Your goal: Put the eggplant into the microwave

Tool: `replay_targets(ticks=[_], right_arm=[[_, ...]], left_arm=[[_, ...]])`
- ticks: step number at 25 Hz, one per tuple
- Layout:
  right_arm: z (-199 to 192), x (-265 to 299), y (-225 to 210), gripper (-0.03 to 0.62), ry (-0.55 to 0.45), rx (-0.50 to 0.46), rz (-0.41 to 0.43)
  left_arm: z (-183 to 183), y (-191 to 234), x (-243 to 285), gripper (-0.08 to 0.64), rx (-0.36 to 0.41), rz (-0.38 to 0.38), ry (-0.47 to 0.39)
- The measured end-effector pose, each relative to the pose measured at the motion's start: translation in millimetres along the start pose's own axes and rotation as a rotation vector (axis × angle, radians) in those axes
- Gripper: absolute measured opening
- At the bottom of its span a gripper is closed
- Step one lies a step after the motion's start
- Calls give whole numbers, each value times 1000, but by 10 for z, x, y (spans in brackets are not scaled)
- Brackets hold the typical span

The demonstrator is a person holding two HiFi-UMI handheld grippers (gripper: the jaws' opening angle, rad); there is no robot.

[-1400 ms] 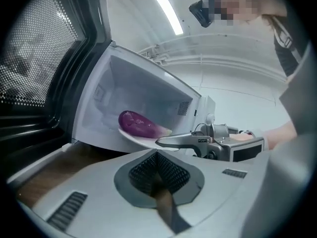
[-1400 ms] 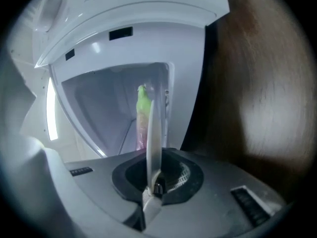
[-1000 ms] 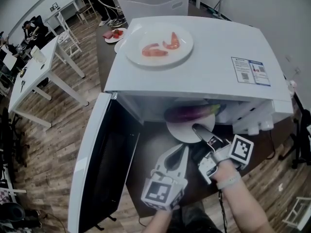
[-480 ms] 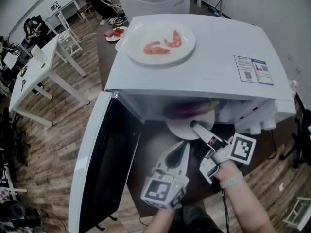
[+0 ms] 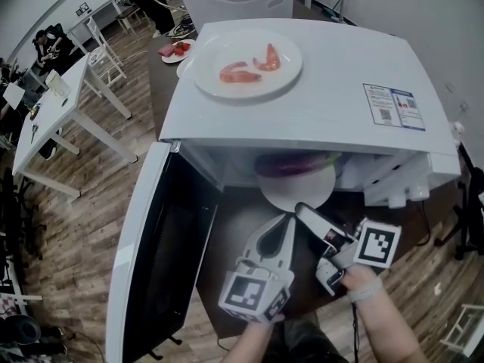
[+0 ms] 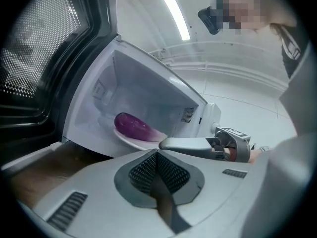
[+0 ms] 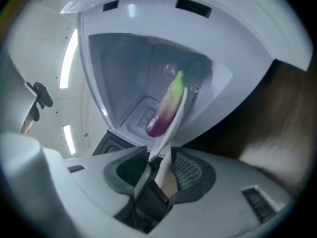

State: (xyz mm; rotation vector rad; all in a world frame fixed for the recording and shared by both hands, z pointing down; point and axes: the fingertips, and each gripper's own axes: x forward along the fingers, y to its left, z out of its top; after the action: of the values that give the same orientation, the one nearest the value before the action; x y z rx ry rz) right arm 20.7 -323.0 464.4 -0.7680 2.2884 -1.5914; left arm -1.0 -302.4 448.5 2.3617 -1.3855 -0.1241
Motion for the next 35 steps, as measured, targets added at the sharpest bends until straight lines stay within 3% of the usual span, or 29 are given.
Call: replay_targets(ticks=[8,13,16,22,25,35], right_arm=[[-92,-172,-38,156,8,-123,-58],[-118,-210,32,65,9,-289,-88],[-103,-217,71,5,0,-432,-132],[-109,-163,109,5,27,-755,-260],[-115,-121,124,5,18,-800,-286],[-64,-16,98,5,17,-821,-309]], left_arm=[[45,22,26,0,3,0,-6],[58,40,42,0,3,3,-6],[62,53,48,0,1,4,-8],[63,69,57,0,8,12,-7],[64,65,63,0,20,10,-3],[23,148,66,0,42,26,30]])
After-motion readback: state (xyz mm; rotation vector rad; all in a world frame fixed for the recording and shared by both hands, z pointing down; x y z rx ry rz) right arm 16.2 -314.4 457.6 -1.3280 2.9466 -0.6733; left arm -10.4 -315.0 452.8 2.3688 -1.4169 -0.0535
